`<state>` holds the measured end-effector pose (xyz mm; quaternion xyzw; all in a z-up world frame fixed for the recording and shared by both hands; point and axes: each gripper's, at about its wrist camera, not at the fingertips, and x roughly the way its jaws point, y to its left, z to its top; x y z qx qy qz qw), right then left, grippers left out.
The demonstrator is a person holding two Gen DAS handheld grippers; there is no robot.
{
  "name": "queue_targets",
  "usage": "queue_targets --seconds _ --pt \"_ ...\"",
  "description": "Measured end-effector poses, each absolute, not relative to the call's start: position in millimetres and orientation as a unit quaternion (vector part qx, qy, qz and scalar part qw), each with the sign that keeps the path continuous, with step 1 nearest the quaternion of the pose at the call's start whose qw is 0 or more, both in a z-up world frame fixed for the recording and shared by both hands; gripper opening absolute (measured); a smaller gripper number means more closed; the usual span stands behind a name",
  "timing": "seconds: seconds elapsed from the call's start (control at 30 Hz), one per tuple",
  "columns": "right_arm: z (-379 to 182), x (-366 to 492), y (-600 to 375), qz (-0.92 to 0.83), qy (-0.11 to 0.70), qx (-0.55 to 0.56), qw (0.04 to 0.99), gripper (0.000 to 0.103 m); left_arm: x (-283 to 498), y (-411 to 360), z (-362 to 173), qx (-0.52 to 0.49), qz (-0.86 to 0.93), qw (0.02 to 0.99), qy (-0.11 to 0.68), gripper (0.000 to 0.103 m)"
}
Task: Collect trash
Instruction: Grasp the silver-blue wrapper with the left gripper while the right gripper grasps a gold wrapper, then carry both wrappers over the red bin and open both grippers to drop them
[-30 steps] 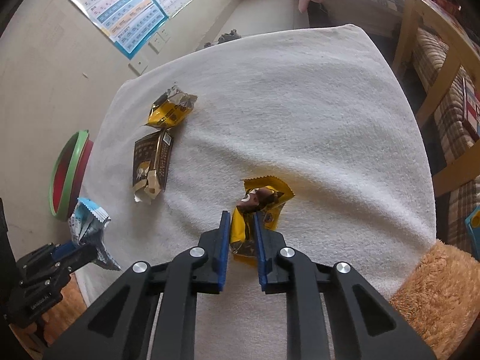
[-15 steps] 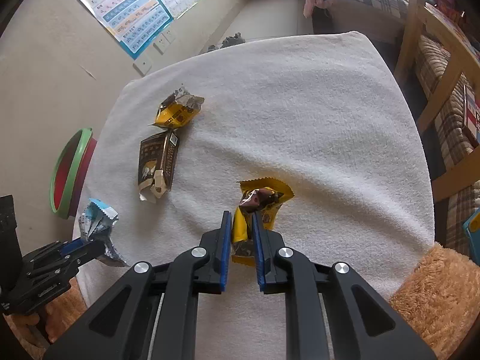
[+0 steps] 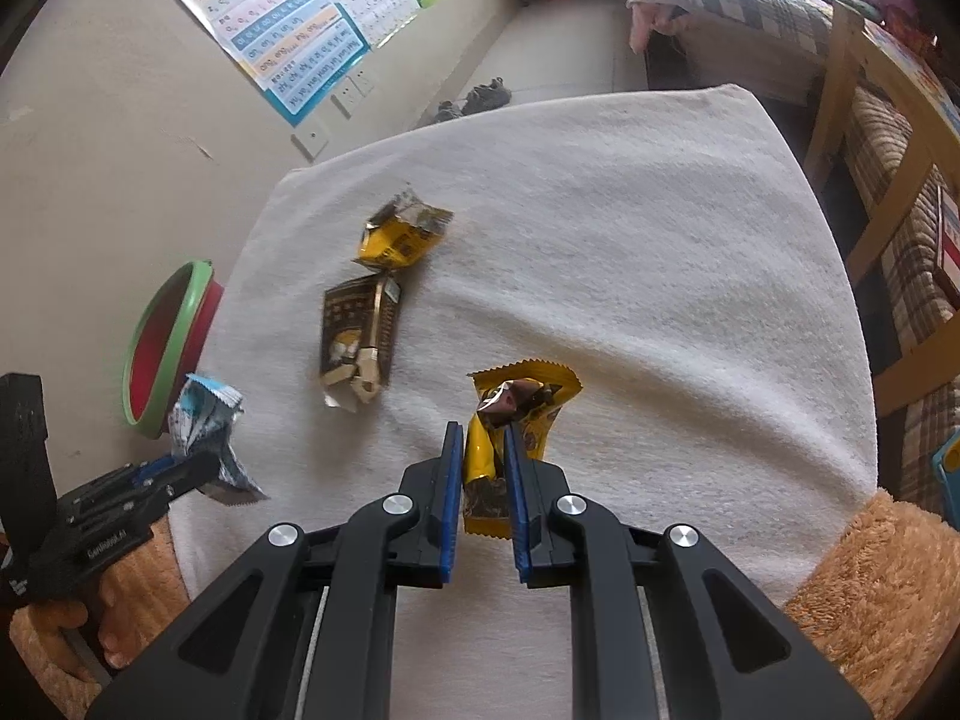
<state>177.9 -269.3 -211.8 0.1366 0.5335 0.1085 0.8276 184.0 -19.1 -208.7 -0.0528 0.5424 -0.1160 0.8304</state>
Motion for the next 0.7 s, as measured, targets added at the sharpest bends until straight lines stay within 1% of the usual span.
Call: queue_targets --seconds 0.33,0.7 --pt "-203.1 180.5 -248.0 0.133 0.529 0.126 0.829 0.014 188.7 21.0 -188.4 -0.070 -0.065 0.853 0.513 0.027" --pt "-183.3 192.7 -193.7 0.195 0.514 0.099 0.830 0.014 190.7 72.7 -175.4 -0.084 -0.009 0.865 0.494 0.027"
